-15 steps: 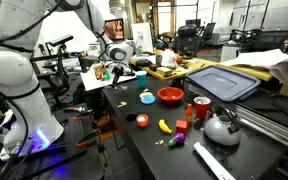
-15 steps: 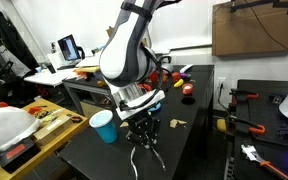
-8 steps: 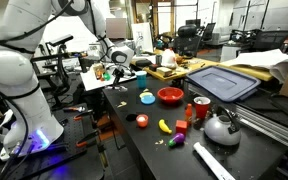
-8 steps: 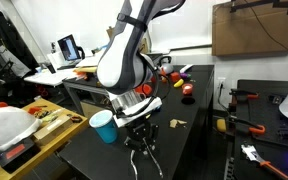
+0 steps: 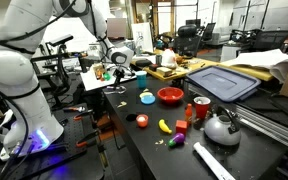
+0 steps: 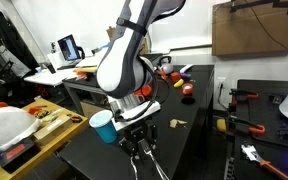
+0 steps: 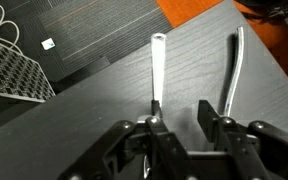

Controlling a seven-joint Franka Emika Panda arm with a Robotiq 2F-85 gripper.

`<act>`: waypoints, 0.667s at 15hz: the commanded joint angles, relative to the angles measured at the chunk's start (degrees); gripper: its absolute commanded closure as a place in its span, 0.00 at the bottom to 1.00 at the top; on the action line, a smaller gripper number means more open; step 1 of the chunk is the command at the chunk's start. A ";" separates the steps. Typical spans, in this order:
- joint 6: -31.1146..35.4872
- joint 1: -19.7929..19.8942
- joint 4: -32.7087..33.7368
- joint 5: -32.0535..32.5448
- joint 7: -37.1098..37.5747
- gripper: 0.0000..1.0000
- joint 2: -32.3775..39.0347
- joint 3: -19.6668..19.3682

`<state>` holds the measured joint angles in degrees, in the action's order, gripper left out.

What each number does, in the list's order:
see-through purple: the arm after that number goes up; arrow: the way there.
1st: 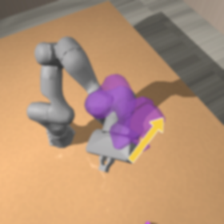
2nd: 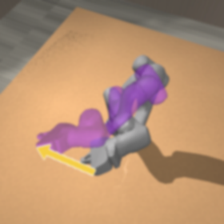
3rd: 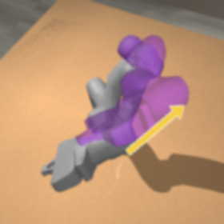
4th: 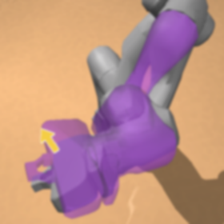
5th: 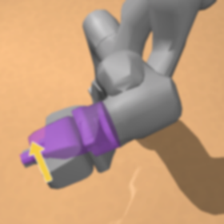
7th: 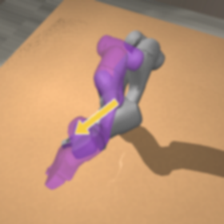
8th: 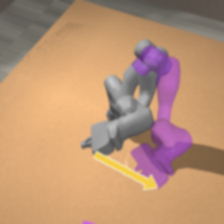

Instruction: Move the fork on the right to the left

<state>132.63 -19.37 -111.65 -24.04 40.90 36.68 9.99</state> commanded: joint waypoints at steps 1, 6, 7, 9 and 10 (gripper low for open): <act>3.46 0.22 -1.94 0.11 0.45 0.25 -2.30 -0.45; 0.53 3.45 -3.83 1.51 -3.43 0.00 -6.82 -1.55; -0.94 4.09 -4.29 2.51 -4.13 0.00 -7.99 -2.09; -5.01 5.59 -5.05 4.51 -6.89 0.00 -10.56 -3.00; -6.82 5.95 -5.51 6.12 -7.83 0.00 -11.79 -3.71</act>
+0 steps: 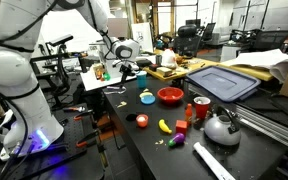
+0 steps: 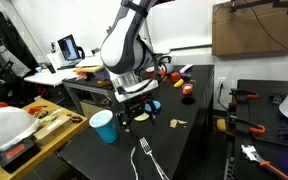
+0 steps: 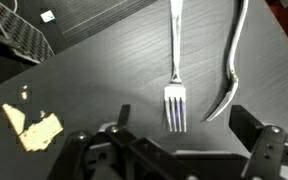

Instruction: Move the fork on the right to the left

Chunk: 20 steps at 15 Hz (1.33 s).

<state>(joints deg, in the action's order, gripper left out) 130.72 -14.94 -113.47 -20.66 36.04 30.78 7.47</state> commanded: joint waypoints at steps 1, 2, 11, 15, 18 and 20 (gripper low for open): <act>-7.06 2.31 -4.16 3.92 -4.99 0.00 -7.15 -1.47; -8.81 2.77 -4.64 5.24 -6.46 0.00 -8.31 -1.92; -19.62 8.18 -9.60 14.30 -22.38 0.00 -19.65 -4.22; -21.36 10.24 -10.91 18.11 -30.05 0.00 -23.54 -4.78; -20.86 11.28 -12.17 20.24 -35.54 0.00 -25.88 -4.69; -20.65 11.67 -12.99 21.38 -38.96 0.00 -27.13 -4.65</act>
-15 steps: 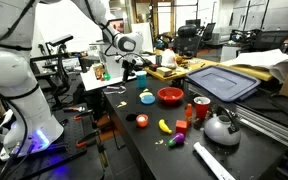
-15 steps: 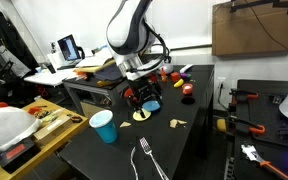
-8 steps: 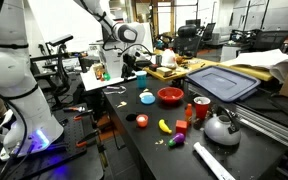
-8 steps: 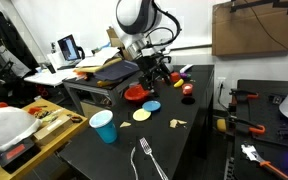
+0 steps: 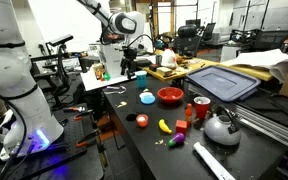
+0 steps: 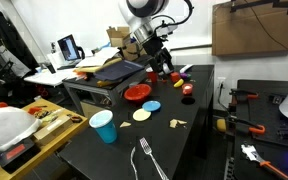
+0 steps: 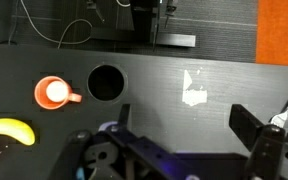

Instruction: Move the fork on the right to the left

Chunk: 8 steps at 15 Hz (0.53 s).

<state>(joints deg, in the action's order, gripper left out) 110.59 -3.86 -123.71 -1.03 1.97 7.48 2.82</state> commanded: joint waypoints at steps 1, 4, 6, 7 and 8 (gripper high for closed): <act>-0.35 0.76 -3.14 2.21 -6.51 0.00 -4.38 -0.01; -0.14 1.29 -4.19 3.80 -10.82 0.00 -5.81 -0.24; -0.15 1.88 -4.81 4.41 -13.52 0.00 -6.64 -0.54; -0.19 2.21 -5.06 4.61 -14.88 0.00 -6.97 -0.80; -0.06 2.49 -5.38 5.00 -16.00 0.00 -7.30 -1.17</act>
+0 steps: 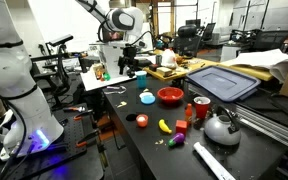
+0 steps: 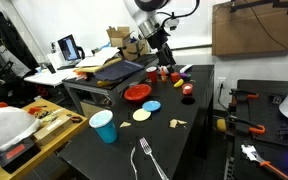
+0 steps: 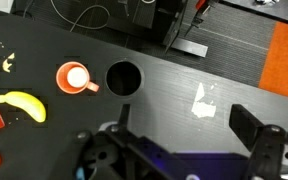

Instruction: Move the fork on the right to the left

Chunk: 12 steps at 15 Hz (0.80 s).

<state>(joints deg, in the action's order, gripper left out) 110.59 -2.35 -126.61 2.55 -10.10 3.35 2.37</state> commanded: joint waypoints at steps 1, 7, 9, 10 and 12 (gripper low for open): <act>0.27 1.41 -2.86 2.10 -5.17 0.00 -3.47 -1.16; 3.07 4.85 -3.21 4.36 -12.50 0.00 -3.16 -4.76; 5.01 6.38 -2.72 3.50 -14.34 0.00 -2.37 -6.25; 5.84 7.14 -2.26 2.63 -14.98 0.00 -1.84 -6.99; 8.08 8.54 -1.78 0.71 -15.66 0.00 -0.95 -8.24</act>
<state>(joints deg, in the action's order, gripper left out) 115.76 4.45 -128.34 5.56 -23.63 2.04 -4.56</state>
